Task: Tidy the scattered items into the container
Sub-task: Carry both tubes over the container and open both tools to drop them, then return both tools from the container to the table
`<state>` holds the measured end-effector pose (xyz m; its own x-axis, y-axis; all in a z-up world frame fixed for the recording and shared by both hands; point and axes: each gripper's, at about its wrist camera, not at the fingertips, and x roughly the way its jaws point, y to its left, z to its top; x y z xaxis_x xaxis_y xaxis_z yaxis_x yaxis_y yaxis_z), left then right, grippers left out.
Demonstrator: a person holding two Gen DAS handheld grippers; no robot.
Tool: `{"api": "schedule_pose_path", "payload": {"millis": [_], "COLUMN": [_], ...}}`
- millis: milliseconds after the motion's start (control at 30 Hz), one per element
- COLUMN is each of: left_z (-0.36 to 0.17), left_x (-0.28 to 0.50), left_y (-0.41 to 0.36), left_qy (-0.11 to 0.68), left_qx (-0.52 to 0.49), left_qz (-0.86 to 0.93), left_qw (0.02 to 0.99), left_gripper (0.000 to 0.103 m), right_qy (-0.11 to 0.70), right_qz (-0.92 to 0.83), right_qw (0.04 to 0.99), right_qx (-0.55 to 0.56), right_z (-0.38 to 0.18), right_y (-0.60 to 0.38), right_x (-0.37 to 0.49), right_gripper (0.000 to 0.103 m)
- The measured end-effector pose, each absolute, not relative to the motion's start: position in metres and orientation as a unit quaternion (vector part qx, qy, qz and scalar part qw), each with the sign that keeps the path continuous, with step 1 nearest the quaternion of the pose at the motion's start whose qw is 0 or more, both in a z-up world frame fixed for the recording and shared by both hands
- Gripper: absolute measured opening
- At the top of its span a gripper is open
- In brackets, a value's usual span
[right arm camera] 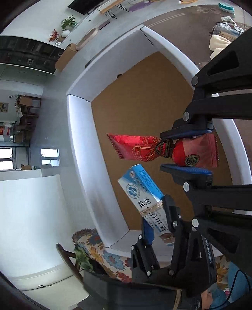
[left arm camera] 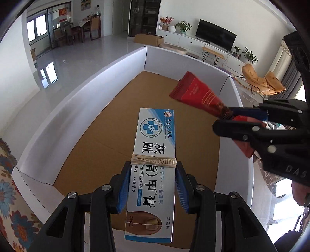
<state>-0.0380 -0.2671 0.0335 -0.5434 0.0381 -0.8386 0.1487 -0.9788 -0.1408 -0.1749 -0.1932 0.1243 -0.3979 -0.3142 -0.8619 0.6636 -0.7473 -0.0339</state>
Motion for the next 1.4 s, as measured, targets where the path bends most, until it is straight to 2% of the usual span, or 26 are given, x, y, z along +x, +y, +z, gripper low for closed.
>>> {"api": "schedule_pose_path", "payload": {"millis": [67, 233, 300, 333, 367, 400, 433, 600, 833, 1133, 1300, 1400], "left_z": [0.029, 0.022, 0.020, 0.021, 0.022, 0.023, 0.024, 0.025, 0.024, 0.025, 0.044, 0.074], "left_x": [-0.037, -0.039, -0.041, -0.042, -0.042, -0.043, -0.044, -0.044, -0.037, -0.030, -0.015, -0.002], "left_y": [-0.266, -0.265, -0.265, -0.266, -0.265, -0.263, -0.261, -0.260, -0.259, -0.250, -0.247, -0.232], "left_qy": [0.096, 0.101, 0.107, 0.108, 0.104, 0.096, 0.088, 0.068, 0.069, 0.047, 0.044, 0.027], "left_qx": [0.480, 0.485, 0.488, 0.485, 0.482, 0.480, 0.479, 0.480, 0.486, 0.479, 0.440, 0.401], "left_qz": [-0.871, -0.867, -0.865, -0.866, -0.868, -0.869, -0.871, -0.871, -0.868, -0.872, -0.892, -0.912], "left_qw": [0.032, 0.046, 0.051, 0.052, 0.057, 0.066, 0.073, 0.078, 0.078, 0.084, 0.090, 0.080], "left_gripper": [0.044, 0.045, 0.045, 0.047, 0.052, 0.070, 0.083, 0.084, 0.084, 0.084, 0.084, 0.084], "right_qy": [0.217, 0.218, 0.217, 0.220, 0.231, 0.241, 0.252, 0.285, 0.256, 0.264, 0.228, 0.199], "right_qz": [-0.803, -0.802, -0.798, -0.797, -0.797, -0.794, -0.791, -0.782, -0.773, -0.771, -0.823, -0.866], "right_qw": [0.286, 0.260, 0.260, 0.263, 0.267, 0.272, 0.274, 0.286, 0.284, 0.281, 0.296, 0.263], "right_qx": [0.476, 0.491, 0.499, 0.498, 0.490, 0.487, 0.485, 0.476, 0.506, 0.507, 0.428, 0.375], "right_z": [0.098, 0.071, 0.064, 0.061, 0.060, 0.058, 0.056, 0.052, 0.060, 0.063, 0.114, 0.154], "right_y": [-0.198, -0.182, -0.176, -0.173, -0.176, -0.178, -0.180, -0.180, -0.174, -0.171, -0.140, -0.105], "right_x": [-0.178, -0.179, -0.180, -0.179, -0.175, -0.173, -0.170, -0.160, -0.158, -0.145, -0.138, -0.138], "right_gripper": [0.026, 0.027, 0.031, 0.037, 0.049, 0.053, 0.056, 0.057, 0.057, 0.056, 0.056, 0.059]}}
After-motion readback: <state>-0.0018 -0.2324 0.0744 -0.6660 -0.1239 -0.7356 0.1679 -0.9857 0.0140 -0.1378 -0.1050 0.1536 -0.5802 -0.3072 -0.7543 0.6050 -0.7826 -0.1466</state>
